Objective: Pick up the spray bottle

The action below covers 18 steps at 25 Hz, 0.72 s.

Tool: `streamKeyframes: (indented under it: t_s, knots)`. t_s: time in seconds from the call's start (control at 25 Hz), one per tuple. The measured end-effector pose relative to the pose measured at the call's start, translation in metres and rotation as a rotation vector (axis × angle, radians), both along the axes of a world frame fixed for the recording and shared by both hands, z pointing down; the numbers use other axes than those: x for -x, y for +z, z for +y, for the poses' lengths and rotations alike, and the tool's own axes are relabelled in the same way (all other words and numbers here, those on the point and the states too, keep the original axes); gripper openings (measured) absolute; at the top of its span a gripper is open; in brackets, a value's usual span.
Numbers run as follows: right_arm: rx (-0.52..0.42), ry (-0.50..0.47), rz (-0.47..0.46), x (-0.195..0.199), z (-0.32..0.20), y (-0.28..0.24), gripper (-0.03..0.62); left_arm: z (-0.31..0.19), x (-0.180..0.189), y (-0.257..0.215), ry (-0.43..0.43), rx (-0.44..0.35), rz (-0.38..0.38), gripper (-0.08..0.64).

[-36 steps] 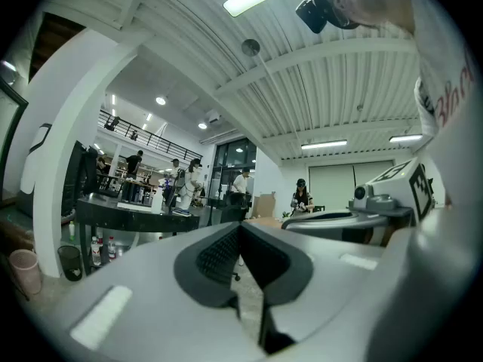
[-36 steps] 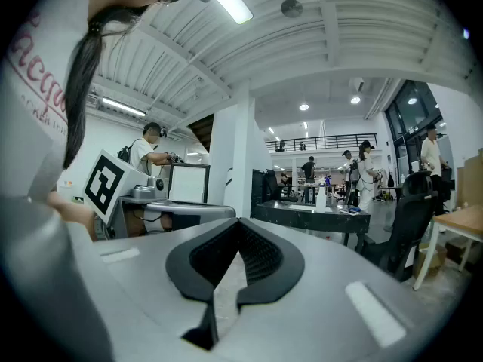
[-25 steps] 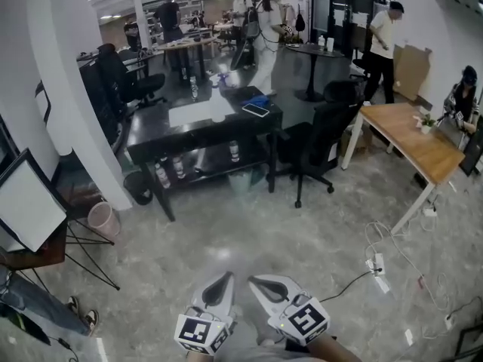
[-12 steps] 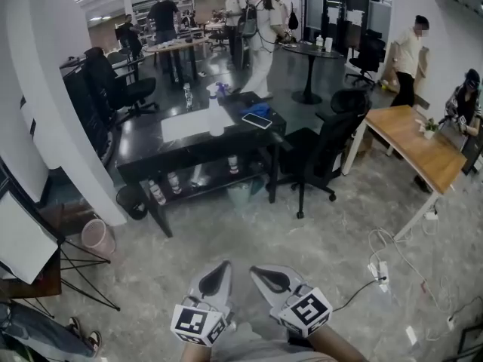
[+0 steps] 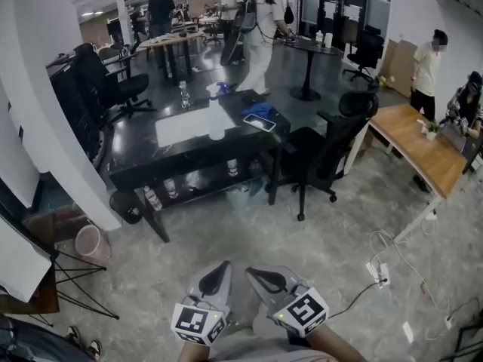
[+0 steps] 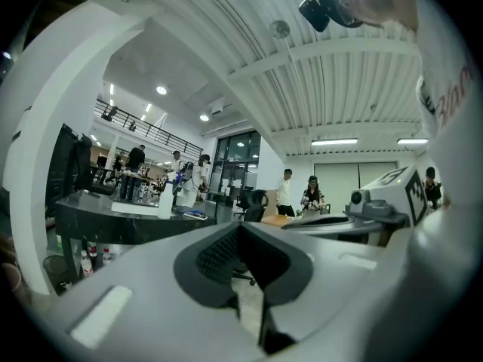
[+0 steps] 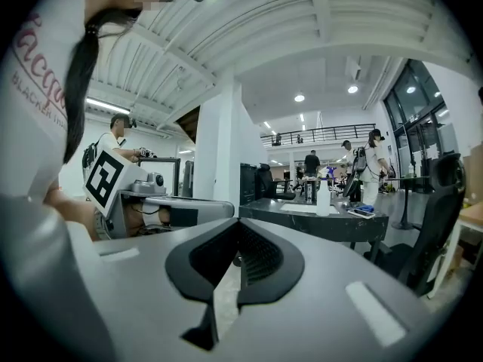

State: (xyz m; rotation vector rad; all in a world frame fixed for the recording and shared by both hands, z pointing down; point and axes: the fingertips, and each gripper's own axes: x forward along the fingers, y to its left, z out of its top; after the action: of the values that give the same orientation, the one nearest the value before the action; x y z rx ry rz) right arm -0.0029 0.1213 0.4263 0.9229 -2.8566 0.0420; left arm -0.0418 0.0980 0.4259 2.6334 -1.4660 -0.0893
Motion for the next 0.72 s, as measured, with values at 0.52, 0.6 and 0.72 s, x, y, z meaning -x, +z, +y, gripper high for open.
streamKeyframes:
  t_s: [0.52,0.6,0.72]
  knots:
    - [0.032,-0.018,-0.017,0.011,-0.118,0.010,0.002,-0.112,0.014,0.019,-0.042,0.035,-0.009,0.000]
    - [0.036,-0.024,-0.020,0.014,-0.144,0.010,0.002,-0.136,0.015,0.018,-0.037,0.026,-0.013,0.000]
    - [0.044,-0.041,-0.018,0.014,-0.182,0.009,0.002,-0.176,0.013,0.013,-0.035,0.012,-0.026,0.000]
